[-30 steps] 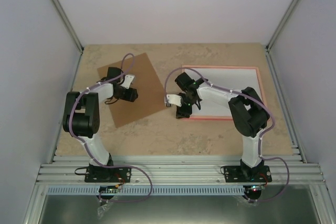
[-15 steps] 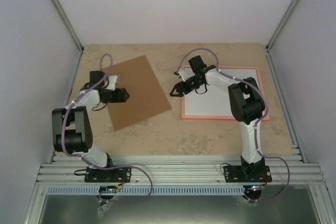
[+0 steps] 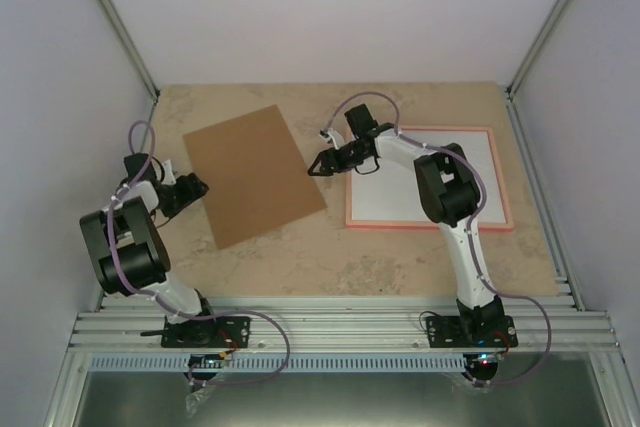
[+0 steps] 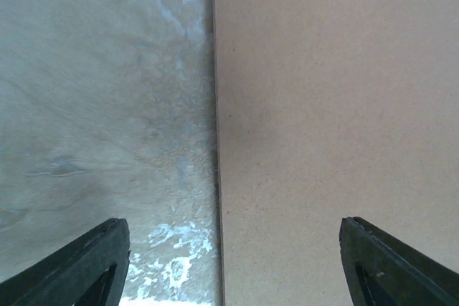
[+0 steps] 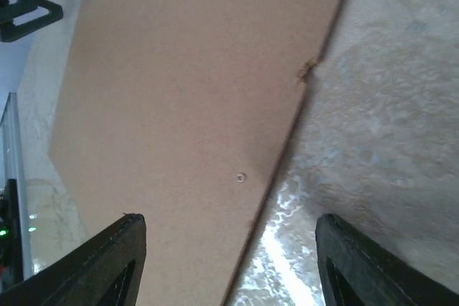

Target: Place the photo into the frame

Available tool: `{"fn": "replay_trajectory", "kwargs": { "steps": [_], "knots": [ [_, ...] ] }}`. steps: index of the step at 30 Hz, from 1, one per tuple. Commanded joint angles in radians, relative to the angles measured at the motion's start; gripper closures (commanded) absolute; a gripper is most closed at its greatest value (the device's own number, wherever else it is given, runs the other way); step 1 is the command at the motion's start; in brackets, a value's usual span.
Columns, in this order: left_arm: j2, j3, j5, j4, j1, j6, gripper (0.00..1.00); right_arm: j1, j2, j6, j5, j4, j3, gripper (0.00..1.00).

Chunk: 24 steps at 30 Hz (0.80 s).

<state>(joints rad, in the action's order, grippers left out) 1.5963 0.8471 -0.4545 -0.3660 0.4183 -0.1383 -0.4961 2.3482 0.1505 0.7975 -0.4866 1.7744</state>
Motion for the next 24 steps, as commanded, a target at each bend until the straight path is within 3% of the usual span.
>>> {"fn": "replay_trajectory", "kwargs": {
  "steps": [1,10,17,20,24],
  "knots": [
    [0.083,0.012,-0.109,0.011,0.003,-0.028,0.19,-0.013,0.074,0.046,0.021,0.01,0.025,0.35],
    [0.218,0.027,-0.368,0.095,-0.005,-0.056,0.24,-0.044,0.148,0.075,0.104,0.047,0.023,0.38],
    [0.029,0.025,-0.594,0.151,-0.061,-0.14,0.3,-0.058,0.16,0.081,0.158,0.062,0.016,0.39],
    [-0.098,0.006,-0.67,0.257,-0.109,-0.278,0.33,-0.058,0.158,0.079,0.17,0.062,0.014,0.4],
    [-0.252,0.0,-0.708,0.533,-0.222,-0.598,0.33,-0.058,0.142,0.075,0.193,0.068,0.006,0.4]
  ]
}}
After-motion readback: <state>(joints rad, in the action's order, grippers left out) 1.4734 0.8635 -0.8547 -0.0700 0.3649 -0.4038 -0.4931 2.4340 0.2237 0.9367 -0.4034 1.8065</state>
